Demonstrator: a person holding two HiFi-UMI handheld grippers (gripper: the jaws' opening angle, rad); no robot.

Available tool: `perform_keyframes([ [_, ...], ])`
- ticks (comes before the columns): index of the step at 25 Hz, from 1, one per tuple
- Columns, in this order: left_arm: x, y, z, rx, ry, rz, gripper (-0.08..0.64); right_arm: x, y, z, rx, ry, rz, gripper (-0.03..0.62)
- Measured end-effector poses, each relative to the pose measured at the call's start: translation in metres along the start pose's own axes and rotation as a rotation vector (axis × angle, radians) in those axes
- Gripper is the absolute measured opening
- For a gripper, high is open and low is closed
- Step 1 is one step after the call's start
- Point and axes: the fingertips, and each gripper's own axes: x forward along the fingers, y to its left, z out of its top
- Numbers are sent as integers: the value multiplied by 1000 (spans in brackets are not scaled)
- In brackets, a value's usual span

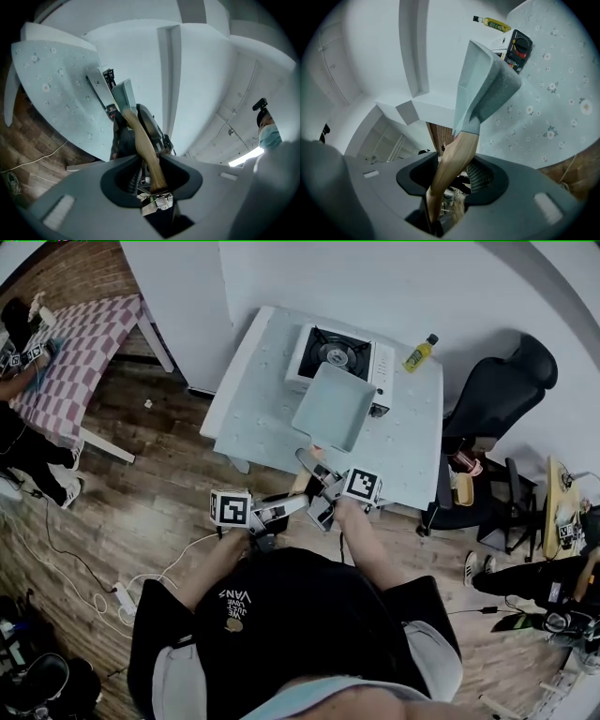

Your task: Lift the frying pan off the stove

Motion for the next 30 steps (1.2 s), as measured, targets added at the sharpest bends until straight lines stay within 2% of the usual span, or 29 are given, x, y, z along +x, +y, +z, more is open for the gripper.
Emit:
perform_keyframes([
  [4,13,-6,-26,-1,-37,18,115,-18,6,-10,25,35,108,183],
  [6,18,-10,-40,-17,-59,21,115,-31,3,-17,18,59,101,183],
  [9,23,-13,-57,-20,-80,31,115,-43,3,-25,19,80,141,183],
  [13,26,-15,-76,-1,-90,61,115,-65,-8,-36,15,105,73,183],
  [16,30,-18,-89,5,-102,67,115,-74,-7,-43,27,110,116,183],
  [20,34,-21,-107,-3,-111,73,115,-94,-18,-52,19,125,42,183],
  [30,40,-22,-139,-13,-122,87,117,-121,-28,-69,35,138,36,183],
])
